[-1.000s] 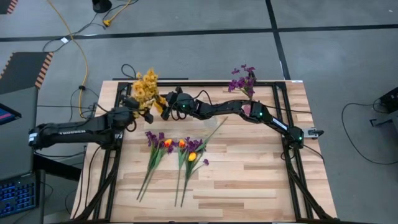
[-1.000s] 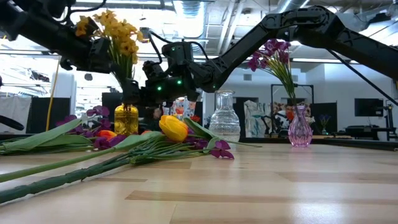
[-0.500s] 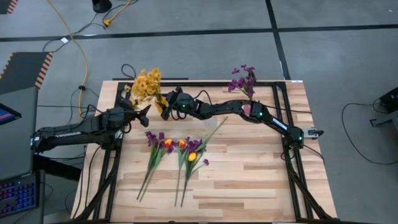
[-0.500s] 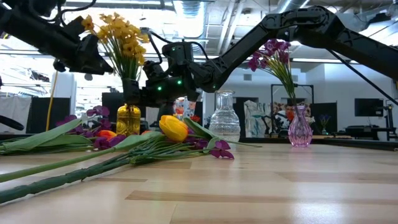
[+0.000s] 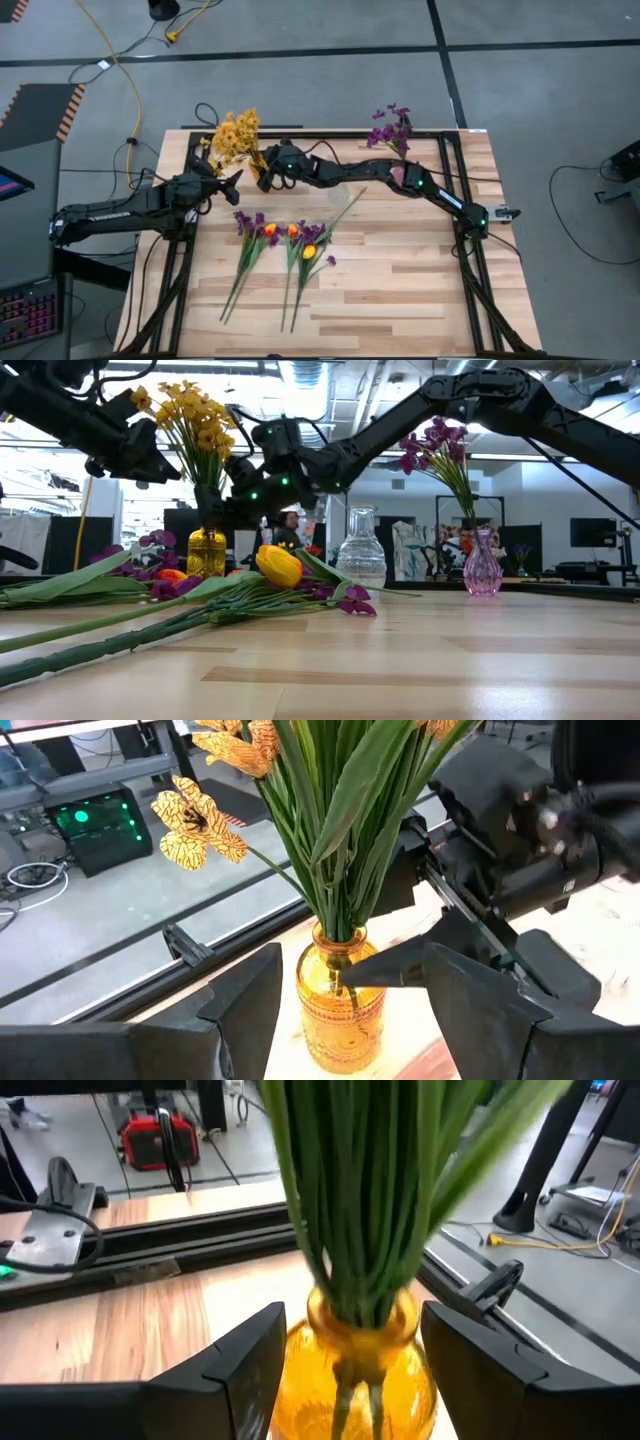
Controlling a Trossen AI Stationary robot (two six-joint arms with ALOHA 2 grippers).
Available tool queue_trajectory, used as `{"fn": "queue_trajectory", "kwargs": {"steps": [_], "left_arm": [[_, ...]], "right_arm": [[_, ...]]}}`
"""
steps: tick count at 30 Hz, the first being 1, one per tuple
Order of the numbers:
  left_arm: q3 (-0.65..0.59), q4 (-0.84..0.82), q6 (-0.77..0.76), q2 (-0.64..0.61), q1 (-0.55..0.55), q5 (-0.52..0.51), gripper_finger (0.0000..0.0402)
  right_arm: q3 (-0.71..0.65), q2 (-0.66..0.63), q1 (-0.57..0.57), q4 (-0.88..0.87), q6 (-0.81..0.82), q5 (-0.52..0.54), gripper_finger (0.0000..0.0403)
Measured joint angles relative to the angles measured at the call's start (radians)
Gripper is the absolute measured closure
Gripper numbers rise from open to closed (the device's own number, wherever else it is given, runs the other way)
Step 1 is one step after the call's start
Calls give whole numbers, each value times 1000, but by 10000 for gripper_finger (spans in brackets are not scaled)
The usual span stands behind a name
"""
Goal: Sort flowers into vase by color
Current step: Put the yellow tulip into the transparent vase
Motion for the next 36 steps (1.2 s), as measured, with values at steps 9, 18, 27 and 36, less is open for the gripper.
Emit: {"fn": "queue_trajectory", "kwargs": {"steps": [9,18,27,36], "left_arm": [[0,-2,-9,0,0,0,172],[0,-2,-9,0,0,-1,172],[1,-2,-8,0,0,-1,172],[1,-2,-8,0,0,-1,172]], "right_arm": [[92,-4,0,-189,0,0,142],[164,-3,0,-316,0,0,142],[268,-3,0,-544,0,0,142],[365,-2,0,-753,0,0,142]]}}
